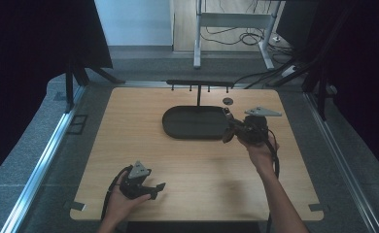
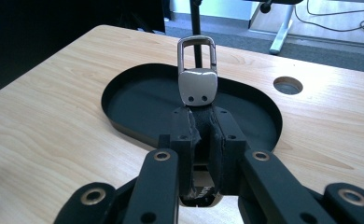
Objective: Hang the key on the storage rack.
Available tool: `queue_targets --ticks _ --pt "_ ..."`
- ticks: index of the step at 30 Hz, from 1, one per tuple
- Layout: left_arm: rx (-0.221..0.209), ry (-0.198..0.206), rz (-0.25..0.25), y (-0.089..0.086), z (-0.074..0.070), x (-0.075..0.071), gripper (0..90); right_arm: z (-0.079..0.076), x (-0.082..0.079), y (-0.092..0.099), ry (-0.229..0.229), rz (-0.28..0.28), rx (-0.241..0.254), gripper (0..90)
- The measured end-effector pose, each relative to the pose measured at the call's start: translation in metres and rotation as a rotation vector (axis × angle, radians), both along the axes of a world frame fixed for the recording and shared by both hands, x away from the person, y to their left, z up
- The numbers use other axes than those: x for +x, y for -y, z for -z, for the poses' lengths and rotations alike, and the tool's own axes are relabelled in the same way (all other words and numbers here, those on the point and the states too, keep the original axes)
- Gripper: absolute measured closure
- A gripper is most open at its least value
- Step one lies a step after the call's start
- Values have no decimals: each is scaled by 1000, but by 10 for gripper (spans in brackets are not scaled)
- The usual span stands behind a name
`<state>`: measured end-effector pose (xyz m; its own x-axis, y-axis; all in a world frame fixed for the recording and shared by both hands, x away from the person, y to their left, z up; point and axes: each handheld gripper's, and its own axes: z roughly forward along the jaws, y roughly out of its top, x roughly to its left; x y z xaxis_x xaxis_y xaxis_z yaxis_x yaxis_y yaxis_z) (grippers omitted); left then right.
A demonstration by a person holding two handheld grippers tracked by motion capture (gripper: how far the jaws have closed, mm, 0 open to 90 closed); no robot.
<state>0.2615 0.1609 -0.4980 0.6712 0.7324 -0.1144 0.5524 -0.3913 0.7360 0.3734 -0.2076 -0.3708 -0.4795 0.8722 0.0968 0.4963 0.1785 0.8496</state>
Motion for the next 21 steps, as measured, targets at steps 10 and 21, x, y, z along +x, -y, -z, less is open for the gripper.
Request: queue_targets --ticks 10,21 --pt "-9 0 -6 -3 -1 1 233 0 18 1 6 39 -9 808" --pt "-10 -1 -9 -6 -1 1 233 -4 38 -2 16 72 -12 808"
